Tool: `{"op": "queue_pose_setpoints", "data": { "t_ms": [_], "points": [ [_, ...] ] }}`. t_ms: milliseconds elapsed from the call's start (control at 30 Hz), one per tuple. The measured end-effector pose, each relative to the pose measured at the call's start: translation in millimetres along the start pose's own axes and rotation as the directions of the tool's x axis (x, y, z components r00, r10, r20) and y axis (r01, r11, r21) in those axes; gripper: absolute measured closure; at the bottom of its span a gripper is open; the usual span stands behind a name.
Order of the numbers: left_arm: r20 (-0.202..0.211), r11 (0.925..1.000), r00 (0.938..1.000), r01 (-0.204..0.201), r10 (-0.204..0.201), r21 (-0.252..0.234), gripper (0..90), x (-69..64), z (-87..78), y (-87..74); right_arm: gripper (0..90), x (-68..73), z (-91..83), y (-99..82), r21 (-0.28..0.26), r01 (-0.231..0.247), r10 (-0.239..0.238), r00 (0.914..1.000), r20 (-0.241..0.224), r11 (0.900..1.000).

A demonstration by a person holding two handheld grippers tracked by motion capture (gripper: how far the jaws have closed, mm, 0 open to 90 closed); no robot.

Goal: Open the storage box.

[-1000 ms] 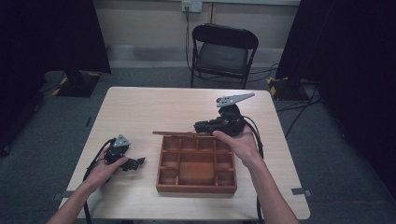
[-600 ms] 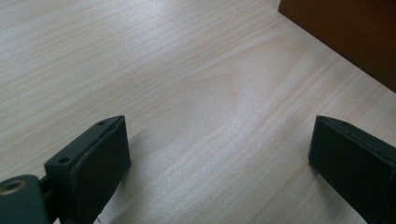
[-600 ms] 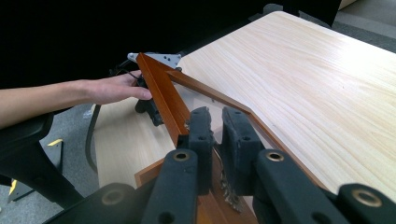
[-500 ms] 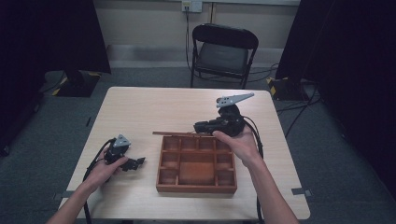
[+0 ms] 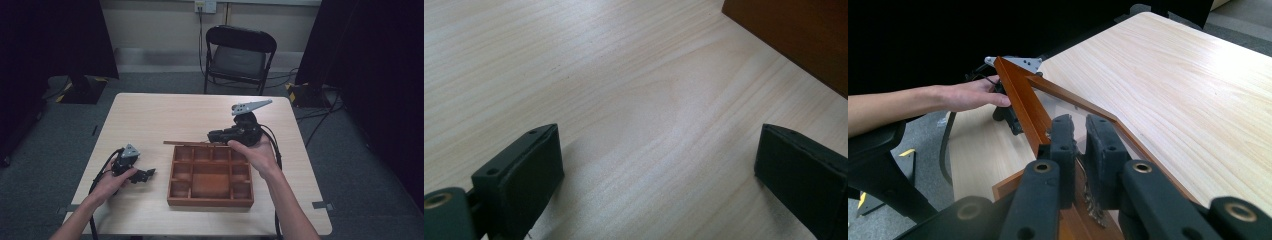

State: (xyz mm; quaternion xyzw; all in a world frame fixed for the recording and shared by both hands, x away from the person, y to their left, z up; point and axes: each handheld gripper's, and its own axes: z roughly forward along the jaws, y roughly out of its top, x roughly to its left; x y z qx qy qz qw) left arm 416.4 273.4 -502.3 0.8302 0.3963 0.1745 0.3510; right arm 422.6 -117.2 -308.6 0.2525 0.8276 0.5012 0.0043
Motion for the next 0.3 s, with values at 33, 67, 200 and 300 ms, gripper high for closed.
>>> {"op": "queue_pose_setpoints", "data": {
  "t_ms": [33,67,200,300],
  "points": [
    [0.0,1.0,1.0,0.0,0.0,0.0,4.6,0.0,0.0,0.0,82.8,-0.1,0.0,0.0,0.0,0.0,0.0,1.0,0.0,1.0],
    [-0.002,1.0,1.0,-0.001,0.001,0.003,4.6,0.0,-0.2,0.1,82.8,-0.1,0.1,0.0,0.0,0.001,-0.001,1.0,-0.001,1.0],
    [-0.002,1.0,1.0,-0.001,0.001,0.003,4.6,0.0,-0.2,0.1,82.9,-0.1,0.0,-0.1,0.0,0.0,0.0,1.0,-0.002,1.0],
    [0.0,1.0,1.0,-0.001,0.001,0.0,4.6,0.0,0.0,0.0,82.9,0.0,0.0,-0.1,0.0,0.0,0.0,1.0,0.0,1.0]
  ]
}}
